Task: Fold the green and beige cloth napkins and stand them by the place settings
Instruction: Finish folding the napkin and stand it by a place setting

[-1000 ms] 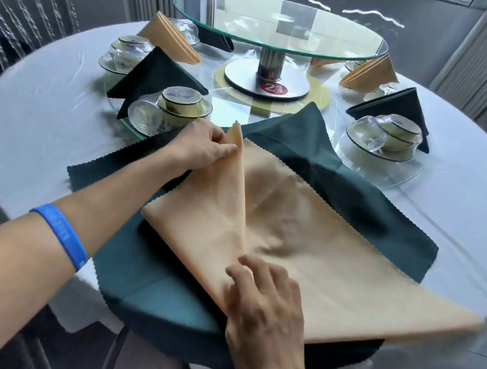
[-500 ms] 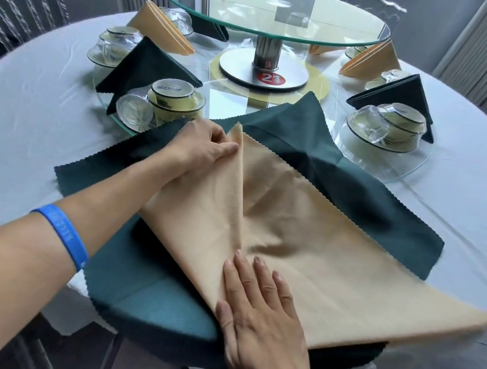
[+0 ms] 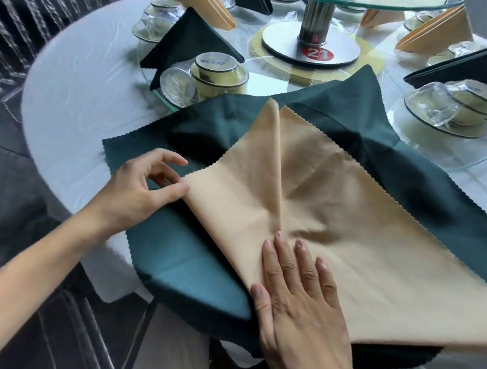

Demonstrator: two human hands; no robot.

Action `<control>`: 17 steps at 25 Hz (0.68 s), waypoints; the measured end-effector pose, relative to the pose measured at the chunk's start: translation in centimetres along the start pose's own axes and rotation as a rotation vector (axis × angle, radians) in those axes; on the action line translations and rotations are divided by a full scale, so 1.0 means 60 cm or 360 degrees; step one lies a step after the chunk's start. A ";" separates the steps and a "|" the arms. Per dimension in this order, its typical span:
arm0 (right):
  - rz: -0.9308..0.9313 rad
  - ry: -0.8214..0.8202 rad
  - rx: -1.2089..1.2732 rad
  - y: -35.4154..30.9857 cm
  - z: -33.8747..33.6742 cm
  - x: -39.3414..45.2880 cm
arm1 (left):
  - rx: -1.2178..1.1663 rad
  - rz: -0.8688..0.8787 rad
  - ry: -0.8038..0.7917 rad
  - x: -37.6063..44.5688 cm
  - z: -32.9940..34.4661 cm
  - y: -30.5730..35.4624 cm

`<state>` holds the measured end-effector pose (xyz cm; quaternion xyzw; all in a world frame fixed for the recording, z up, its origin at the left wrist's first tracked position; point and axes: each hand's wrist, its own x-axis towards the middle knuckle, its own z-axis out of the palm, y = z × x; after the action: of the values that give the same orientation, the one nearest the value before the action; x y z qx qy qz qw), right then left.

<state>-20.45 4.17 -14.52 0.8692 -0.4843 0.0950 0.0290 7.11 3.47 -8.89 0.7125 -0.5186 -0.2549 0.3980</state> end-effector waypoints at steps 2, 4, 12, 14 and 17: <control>0.0010 0.0003 -0.0002 -0.003 0.000 0.000 | -0.0023 0.0093 -0.0013 0.010 0.005 -0.002; 0.0015 -0.0004 -0.0010 -0.006 -0.002 0.000 | -0.0106 0.0126 -0.0049 0.020 0.005 0.000; 0.0014 -0.0038 -0.0023 -0.004 -0.003 0.000 | 0.0139 0.0024 0.0004 0.039 0.019 -0.018; 0.0018 -0.0047 -0.0016 -0.004 -0.006 0.000 | 0.0387 0.0164 0.0123 0.034 0.027 -0.021; 0.0023 -0.0065 -0.0021 -0.005 -0.008 0.000 | 0.0648 0.0354 0.0273 0.024 0.037 -0.013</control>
<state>-20.24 4.38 -14.02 0.8673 -0.4915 0.0743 0.0241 6.31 1.58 -10.71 0.7355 -0.5990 -0.0384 0.3144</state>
